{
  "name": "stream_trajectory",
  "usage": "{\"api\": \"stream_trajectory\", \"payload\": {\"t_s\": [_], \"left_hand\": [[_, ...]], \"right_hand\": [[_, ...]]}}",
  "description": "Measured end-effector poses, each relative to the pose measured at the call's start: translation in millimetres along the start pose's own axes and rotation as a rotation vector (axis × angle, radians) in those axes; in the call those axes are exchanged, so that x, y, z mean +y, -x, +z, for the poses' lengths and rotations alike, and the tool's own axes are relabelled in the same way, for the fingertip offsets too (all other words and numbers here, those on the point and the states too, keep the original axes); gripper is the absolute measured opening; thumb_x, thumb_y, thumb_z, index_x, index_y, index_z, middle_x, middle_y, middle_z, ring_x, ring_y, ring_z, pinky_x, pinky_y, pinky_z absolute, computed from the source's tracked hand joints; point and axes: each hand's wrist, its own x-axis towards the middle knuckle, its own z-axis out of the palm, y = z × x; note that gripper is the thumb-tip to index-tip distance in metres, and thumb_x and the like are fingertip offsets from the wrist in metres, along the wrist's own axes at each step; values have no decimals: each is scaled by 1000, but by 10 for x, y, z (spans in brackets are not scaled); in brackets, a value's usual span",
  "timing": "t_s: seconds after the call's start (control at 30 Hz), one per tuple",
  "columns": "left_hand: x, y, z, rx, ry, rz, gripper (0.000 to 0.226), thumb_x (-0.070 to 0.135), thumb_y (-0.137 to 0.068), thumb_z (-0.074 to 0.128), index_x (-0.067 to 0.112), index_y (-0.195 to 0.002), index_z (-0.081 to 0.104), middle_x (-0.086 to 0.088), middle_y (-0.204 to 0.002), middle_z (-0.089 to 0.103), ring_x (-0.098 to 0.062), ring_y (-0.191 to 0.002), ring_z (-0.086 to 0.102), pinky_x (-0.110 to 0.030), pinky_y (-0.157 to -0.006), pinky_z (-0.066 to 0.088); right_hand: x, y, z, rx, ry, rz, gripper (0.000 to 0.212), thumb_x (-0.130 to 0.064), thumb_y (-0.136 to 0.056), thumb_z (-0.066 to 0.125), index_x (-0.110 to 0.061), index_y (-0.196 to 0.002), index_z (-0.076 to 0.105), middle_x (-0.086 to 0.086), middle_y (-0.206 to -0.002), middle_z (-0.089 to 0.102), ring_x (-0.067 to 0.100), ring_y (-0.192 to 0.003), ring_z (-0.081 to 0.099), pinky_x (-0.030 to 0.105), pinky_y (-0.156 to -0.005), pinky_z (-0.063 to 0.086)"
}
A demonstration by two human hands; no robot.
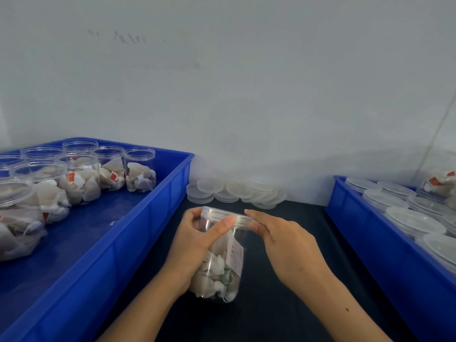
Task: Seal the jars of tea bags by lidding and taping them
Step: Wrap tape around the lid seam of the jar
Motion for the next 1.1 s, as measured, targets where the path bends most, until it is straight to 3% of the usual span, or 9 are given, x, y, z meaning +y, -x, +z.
{"api": "stream_trajectory", "payload": {"t_s": [0.2, 0.37, 0.53, 0.63, 0.73, 0.8, 0.9, 1.0, 1.1], "left_hand": [[-37, 56, 18, 21, -157, 142, 51, 75, -72, 56, 38, -104, 40, 5, -106, 68, -11, -93, 69, -37, -85, 54], [-5, 221, 208, 298, -568, 434, 56, 64, -86, 28, 28, -129, 30, 5, -124, 45, -3, -89, 59, -13, -62, 39], [19, 163, 210, 219, -549, 162, 103, 87, -53, 45, 31, -139, 33, 20, -114, 53, -2, -101, 55, -25, -75, 44], [10, 79, 104, 132, -378, 48, 87, 88, -39, 58, 36, -109, 54, 18, -91, 66, 2, -85, 64, -26, -71, 47], [-18, 55, 43, 122, -280, 62, 75, 87, -44, 66, 36, -98, 59, 19, -88, 70, 4, -76, 67, -29, -72, 53], [-23, 57, 27, 109, -228, 66, 71, 83, -44, 68, 36, -98, 62, 19, -90, 71, 2, -80, 68, -34, -78, 55], [5, 55, 11, 71, -193, 70, 73, 78, -44, 70, 33, -100, 63, 15, -94, 72, -4, -87, 69, -39, -83, 56], [13, 65, -12, 20, -151, 85, 69, 72, -50, 79, 28, -101, 65, 13, -95, 73, -3, -86, 70, -34, -80, 55], [8, 79, -27, -11, -106, 125, 61, 60, -52, 77, 26, -101, 66, 17, -94, 73, 2, -84, 69, -16, -65, 52]], "right_hand": [[-25, 4, 99, 115, 68, -24, 41, -48, -102, 20, -45, -140, 36, -12, -65, 43, 4, -55, 41, 20, -50, 33], [-88, 20, 123, 133, 125, -31, 39, -41, -104, 29, -42, -143, 29, -11, -74, 54, 3, -58, 48, 18, -45, 28], [-88, 11, 192, 74, 274, -28, 50, -28, -105, 34, -32, -150, 14, -3, -98, 64, 12, -79, 64, 25, -61, 48], [-79, 41, 164, 33, 48, -47, 45, -36, -104, 31, -38, -148, 20, -10, -90, 59, 4, -69, 54, 18, -53, 42], [-11, -3, 103, -109, -305, -48, 43, -41, -102, 34, -44, -144, 28, -10, -95, 62, 8, -79, 57, 28, -75, 51], [67, -32, 51, -213, -491, -19, 45, -45, -100, 38, -46, -143, 31, -10, -71, 61, 1, -63, 54, 26, -69, 47], [154, -36, 1, -277, -483, -31, 49, -50, -97, 41, -45, -144, 27, -10, -51, 53, 0, -51, 50, 22, -62, 41], [215, -76, -39, -230, -452, -35, 43, -52, -95, 45, -50, -137, 36, -18, -63, 46, -1, -62, 47, 26, -75, 45], [228, -101, -47, -247, -479, -59, 31, -47, -95, 49, -51, -126, 47, -22, -67, 48, -4, -55, 47, 21, -68, 41]]}}
